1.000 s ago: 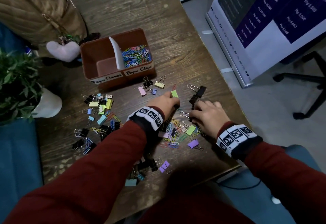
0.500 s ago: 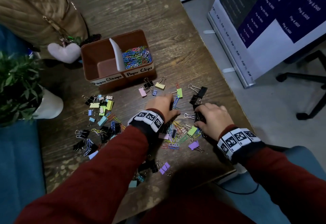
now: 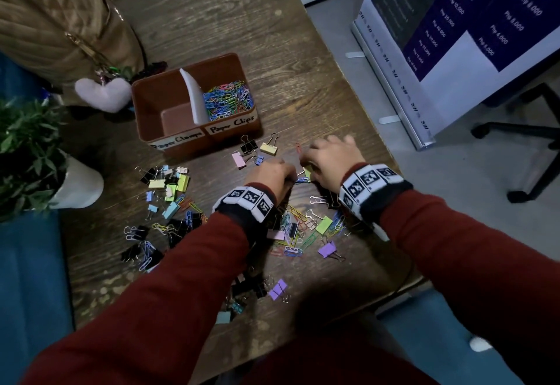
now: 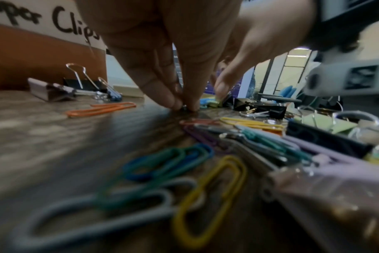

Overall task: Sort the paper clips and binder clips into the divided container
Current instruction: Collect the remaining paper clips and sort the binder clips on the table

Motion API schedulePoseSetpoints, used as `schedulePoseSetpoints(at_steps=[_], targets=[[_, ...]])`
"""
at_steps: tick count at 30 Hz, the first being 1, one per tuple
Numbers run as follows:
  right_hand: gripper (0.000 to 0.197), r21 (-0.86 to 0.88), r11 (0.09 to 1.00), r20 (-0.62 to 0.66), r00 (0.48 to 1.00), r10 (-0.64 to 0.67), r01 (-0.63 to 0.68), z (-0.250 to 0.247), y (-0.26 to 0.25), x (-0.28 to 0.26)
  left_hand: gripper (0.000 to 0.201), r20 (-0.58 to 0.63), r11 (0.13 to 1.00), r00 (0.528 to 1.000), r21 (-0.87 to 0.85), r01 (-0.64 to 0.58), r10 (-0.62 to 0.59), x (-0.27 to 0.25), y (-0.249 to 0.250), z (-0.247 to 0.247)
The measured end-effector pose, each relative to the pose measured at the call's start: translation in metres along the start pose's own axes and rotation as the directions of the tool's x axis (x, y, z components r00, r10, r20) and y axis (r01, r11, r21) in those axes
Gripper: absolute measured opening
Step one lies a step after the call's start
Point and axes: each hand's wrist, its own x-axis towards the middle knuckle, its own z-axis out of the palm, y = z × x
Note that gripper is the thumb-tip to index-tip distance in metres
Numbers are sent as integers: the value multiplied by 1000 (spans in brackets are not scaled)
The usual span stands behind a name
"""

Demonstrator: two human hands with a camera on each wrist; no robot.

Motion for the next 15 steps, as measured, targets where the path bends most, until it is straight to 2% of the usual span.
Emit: schedulePoseSetpoints(at_steps=[2, 6, 11, 13, 15], targets=[[36, -61, 998, 40, 999, -13, 15, 1, 0, 8, 19, 32, 999, 999, 43, 5, -7, -3, -4, -4], [38, -76, 997, 55, 998, -9, 13, 3, 4, 11, 21, 65, 994, 998, 111, 19, -27, -12, -16, -8], [43, -62, 997, 53, 998, -37, 41, 8, 9, 2, 18, 98, 976, 988, 196, 99, -120, -19, -16, -13], [46, -69, 996, 80, 996, -50, 56, 7, 10, 2, 18, 89, 976, 992, 205, 66, -86, -20, -9, -14], [43, -49, 999, 59, 998, -20, 23, 3, 12, 2, 18, 74, 987, 997, 157, -24, 12, -17, 3, -13]])
